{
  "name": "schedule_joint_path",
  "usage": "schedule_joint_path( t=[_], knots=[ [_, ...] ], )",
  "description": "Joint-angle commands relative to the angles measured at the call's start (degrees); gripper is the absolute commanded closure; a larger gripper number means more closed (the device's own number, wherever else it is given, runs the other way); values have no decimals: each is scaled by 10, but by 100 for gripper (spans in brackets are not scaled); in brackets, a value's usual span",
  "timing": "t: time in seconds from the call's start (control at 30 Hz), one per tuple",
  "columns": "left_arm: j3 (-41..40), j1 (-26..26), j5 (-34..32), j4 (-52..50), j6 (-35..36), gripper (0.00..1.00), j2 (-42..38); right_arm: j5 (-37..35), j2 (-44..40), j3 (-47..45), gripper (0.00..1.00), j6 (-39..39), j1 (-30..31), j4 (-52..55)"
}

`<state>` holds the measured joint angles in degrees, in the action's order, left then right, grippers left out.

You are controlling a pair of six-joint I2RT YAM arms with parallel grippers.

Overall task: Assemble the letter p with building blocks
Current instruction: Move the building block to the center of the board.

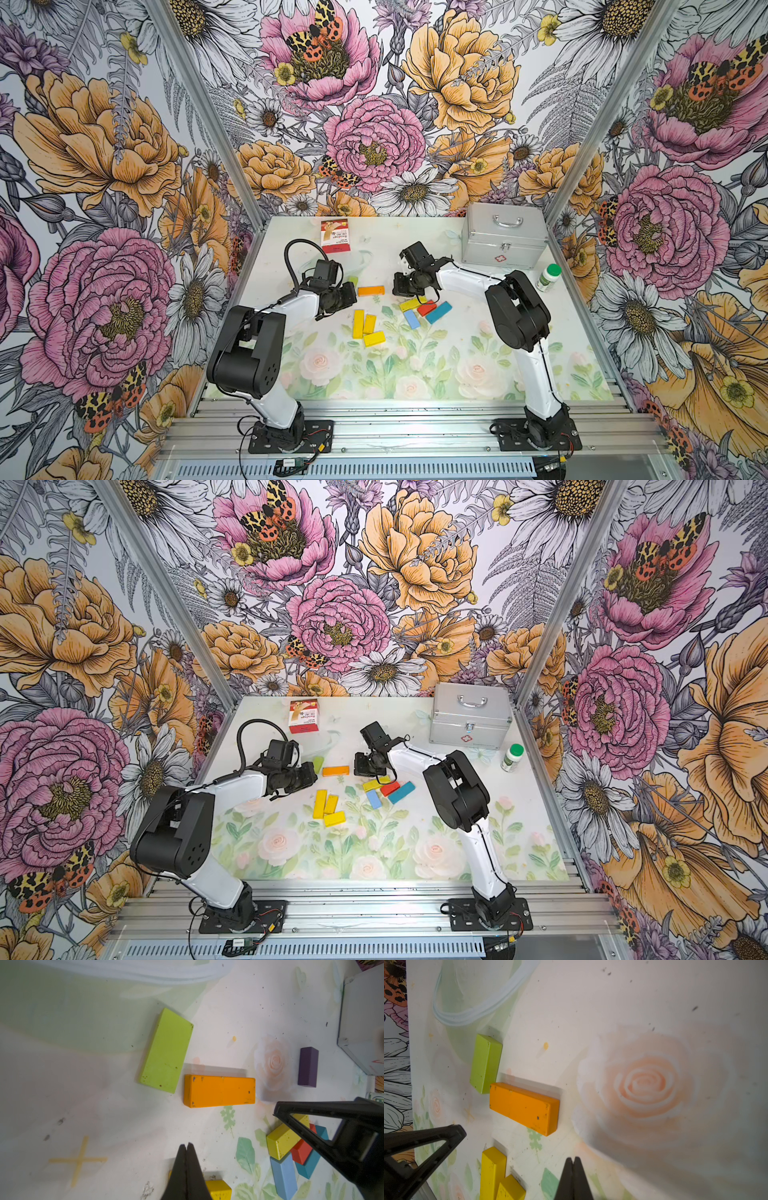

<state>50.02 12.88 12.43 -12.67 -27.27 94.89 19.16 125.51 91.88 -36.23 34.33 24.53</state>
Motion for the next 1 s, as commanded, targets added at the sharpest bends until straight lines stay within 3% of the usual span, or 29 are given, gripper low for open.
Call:
schedule_joint_path(
  t=[0.0, 0.63, 0.97],
  knots=[
    [27, -5, -23, -8, -9, 100, 28, -2, 19, 21, 100, -6, -1, -6],
    [99, -5, -61, -18, -15, 100, 140, 33, 63, 55, 100, -16, -5, -6],
    [103, 23, -23, -18, -4, 100, 151, 41, 68, 60, 100, -17, -7, -6]
  ],
)
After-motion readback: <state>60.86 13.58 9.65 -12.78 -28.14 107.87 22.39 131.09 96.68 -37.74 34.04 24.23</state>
